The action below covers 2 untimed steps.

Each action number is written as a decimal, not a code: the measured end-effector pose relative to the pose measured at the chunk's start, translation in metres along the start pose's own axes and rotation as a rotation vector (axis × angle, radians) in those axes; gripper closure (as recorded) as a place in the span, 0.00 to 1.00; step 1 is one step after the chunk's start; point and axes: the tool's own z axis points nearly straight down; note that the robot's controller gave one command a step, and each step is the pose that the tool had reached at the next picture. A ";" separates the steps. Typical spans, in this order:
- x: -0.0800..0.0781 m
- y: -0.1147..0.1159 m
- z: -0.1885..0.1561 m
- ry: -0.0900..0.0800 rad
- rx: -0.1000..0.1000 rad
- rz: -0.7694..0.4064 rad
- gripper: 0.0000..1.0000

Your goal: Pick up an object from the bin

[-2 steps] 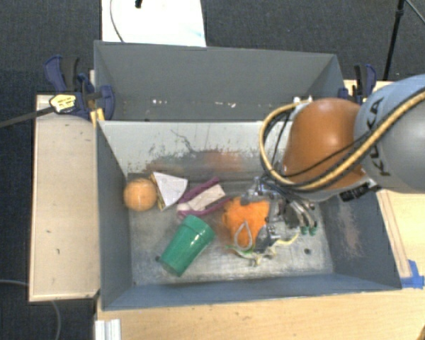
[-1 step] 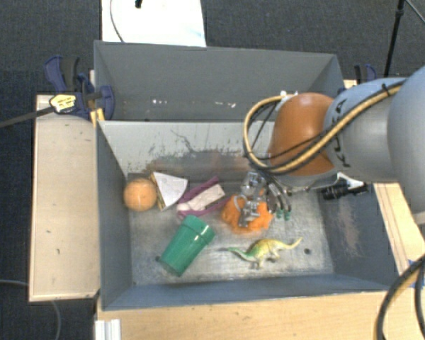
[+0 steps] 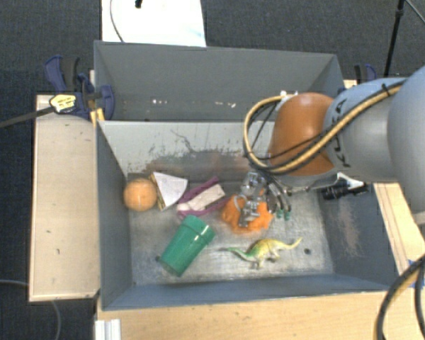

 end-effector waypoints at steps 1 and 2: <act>0.017 -0.004 -0.035 0.008 0.007 -0.003 1.00; -0.007 -0.027 -0.113 0.006 0.008 -0.129 1.00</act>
Offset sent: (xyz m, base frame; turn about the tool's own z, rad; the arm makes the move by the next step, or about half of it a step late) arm 0.0090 -0.0375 0.1274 -0.1431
